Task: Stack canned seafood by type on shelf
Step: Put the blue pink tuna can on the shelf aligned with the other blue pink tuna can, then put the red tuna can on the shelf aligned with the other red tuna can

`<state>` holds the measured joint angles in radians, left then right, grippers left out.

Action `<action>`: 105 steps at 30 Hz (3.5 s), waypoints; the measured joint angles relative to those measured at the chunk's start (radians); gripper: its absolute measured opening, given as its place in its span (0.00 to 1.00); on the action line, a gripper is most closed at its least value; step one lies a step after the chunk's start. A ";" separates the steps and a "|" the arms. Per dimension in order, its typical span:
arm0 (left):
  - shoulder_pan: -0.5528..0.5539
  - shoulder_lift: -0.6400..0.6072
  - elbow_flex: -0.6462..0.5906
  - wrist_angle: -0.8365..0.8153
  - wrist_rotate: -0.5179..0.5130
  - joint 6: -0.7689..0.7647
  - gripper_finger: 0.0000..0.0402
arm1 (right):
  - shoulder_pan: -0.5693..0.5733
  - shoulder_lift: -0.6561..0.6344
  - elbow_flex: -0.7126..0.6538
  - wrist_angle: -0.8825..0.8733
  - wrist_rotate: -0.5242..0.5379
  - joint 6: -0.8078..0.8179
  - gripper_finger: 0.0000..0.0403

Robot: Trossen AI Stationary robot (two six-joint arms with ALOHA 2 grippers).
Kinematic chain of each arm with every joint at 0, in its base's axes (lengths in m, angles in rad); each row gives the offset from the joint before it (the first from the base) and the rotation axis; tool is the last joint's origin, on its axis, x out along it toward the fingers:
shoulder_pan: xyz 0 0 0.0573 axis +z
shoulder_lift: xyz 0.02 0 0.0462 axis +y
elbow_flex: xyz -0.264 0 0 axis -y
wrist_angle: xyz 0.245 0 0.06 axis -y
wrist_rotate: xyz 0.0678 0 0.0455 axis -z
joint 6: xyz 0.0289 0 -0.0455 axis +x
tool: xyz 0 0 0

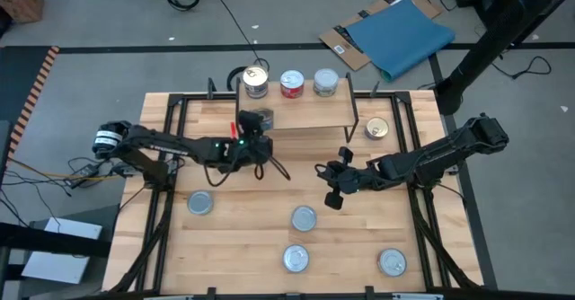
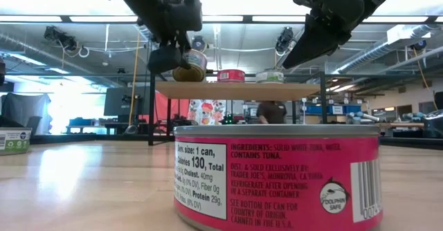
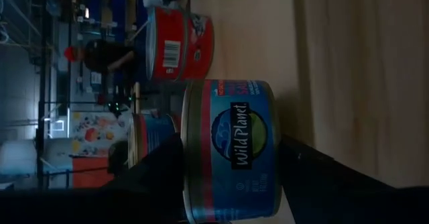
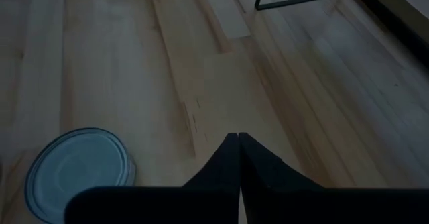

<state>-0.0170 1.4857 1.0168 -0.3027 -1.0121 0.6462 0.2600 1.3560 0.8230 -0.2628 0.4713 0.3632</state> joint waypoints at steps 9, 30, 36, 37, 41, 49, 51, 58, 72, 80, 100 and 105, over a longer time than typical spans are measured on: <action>0.069 -0.002 0.001 -0.023 0.022 -0.022 0.58 | 0.000 0.000 0.000 0.000 0.000 0.002 0.02; 0.089 -0.001 0.000 0.024 0.091 -0.049 0.67 | 0.000 0.000 0.000 -0.001 -0.002 0.000 0.02; 0.089 -0.016 0.000 0.047 0.128 -0.092 0.63 | 0.010 0.000 0.000 -0.009 -0.013 0.001 0.02; 0.089 -0.023 0.000 0.053 0.155 -0.115 0.62 | 0.013 0.000 0.000 -0.010 -0.024 0.004 0.02; 0.089 -0.069 0.000 0.042 0.302 -0.213 0.59 | 0.029 -0.001 0.000 -0.010 -0.056 0.032 0.02; 0.041 -0.109 -0.016 0.101 0.655 -0.326 0.54 | 0.086 -0.001 0.000 -0.018 -0.115 0.069 0.05; 0.018 -0.109 -0.058 0.188 0.711 -0.339 0.52 | 0.096 -0.001 0.000 -0.022 -0.134 0.089 0.06; -0.063 -0.107 -0.243 0.538 0.824 -0.367 0.48 | 0.123 -0.001 0.000 -0.112 -0.298 0.233 0.08; -0.116 -0.107 -0.381 0.804 0.830 -0.498 0.47 | 0.359 -0.001 0.000 -0.379 -0.600 0.532 0.26; -0.122 -0.104 -0.381 0.789 0.979 -0.525 0.46 | 0.418 0.039 0.000 -0.197 -0.494 0.481 0.32; -0.190 -0.103 -0.381 0.647 1.053 -0.626 0.46 | 0.210 0.337 0.000 0.393 -0.497 0.572 0.32; -0.208 -0.103 -0.381 0.648 1.024 -0.632 0.46 | 0.227 0.431 0.056 0.409 -0.498 0.621 0.32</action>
<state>-0.2245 1.3827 0.6353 0.3450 0.0120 0.0147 0.4873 1.7873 0.8794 0.1462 -0.0265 0.9845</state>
